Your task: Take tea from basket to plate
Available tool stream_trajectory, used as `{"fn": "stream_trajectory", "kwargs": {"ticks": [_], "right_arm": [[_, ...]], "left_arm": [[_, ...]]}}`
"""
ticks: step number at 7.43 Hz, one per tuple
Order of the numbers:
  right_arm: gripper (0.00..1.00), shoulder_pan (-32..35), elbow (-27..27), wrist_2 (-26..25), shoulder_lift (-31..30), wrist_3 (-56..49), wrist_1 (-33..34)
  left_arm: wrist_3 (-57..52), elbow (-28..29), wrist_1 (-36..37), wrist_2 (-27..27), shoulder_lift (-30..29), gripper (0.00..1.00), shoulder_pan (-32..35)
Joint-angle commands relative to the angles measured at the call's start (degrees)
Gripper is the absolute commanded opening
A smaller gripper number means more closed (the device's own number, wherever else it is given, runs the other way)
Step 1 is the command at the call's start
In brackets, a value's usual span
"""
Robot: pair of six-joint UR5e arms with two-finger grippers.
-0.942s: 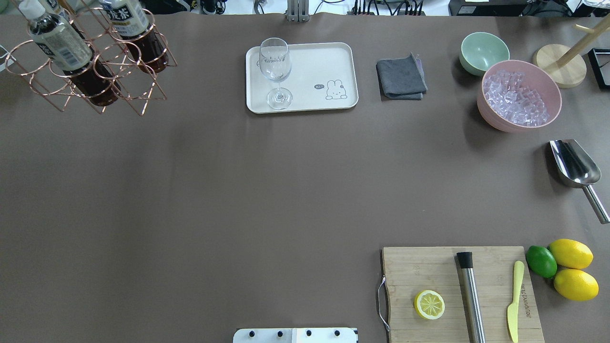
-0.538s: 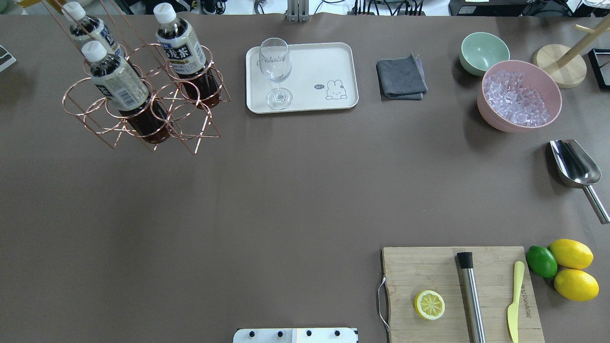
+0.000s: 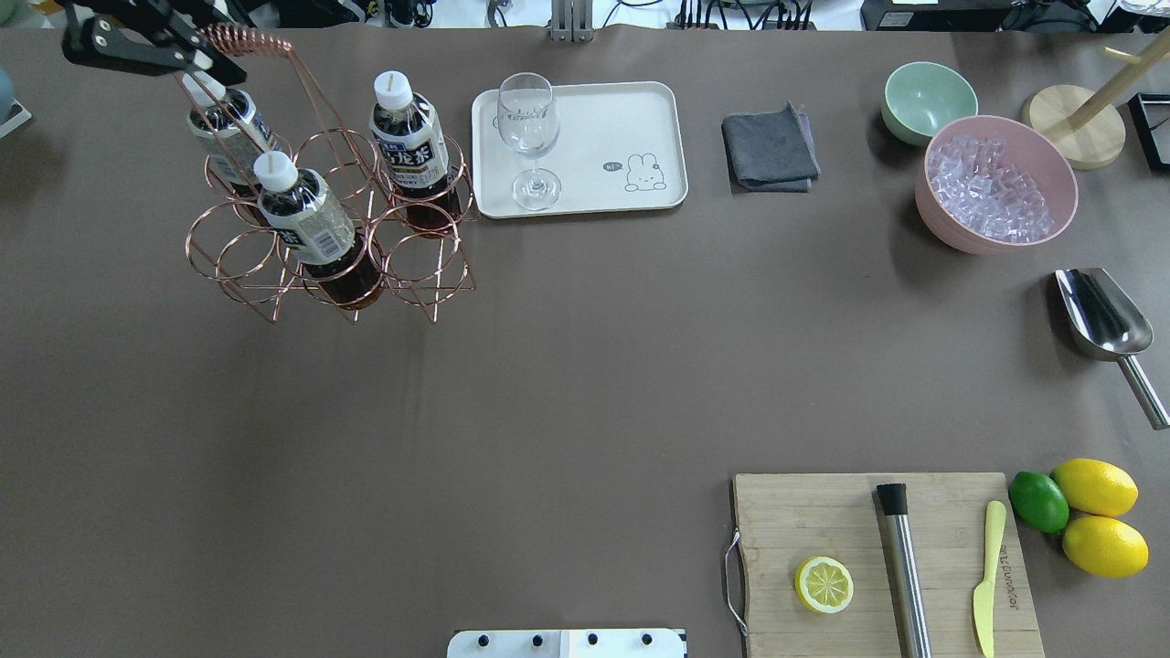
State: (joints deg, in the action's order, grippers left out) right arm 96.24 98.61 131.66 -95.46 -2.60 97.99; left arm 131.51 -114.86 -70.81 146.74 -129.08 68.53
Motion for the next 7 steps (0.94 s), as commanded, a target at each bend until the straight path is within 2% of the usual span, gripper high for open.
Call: {"fn": "stream_trajectory", "kwargs": {"ticks": [1,3,6,7], "right_arm": [[1.0,0.0,0.09,0.0,-0.16,0.05,-0.08],[1.0,0.0,0.17,0.0,0.01,0.14,-0.08],[1.0,0.0,0.18,0.0,0.1,0.05,-0.08],[1.0,0.0,0.26,0.0,0.1,-0.04,-0.08]], "left_arm": [[17.84,-4.74,-6.0,-7.84,0.41,0.0,-10.21],[25.59,-6.41,-6.89,-9.96,0.15,0.0,-15.41],[35.71,-7.48,-12.23,-18.91,-0.2,0.0,-21.66],[36.0,-7.57,-13.47,-20.6,-0.38,0.0,-24.2]]}}
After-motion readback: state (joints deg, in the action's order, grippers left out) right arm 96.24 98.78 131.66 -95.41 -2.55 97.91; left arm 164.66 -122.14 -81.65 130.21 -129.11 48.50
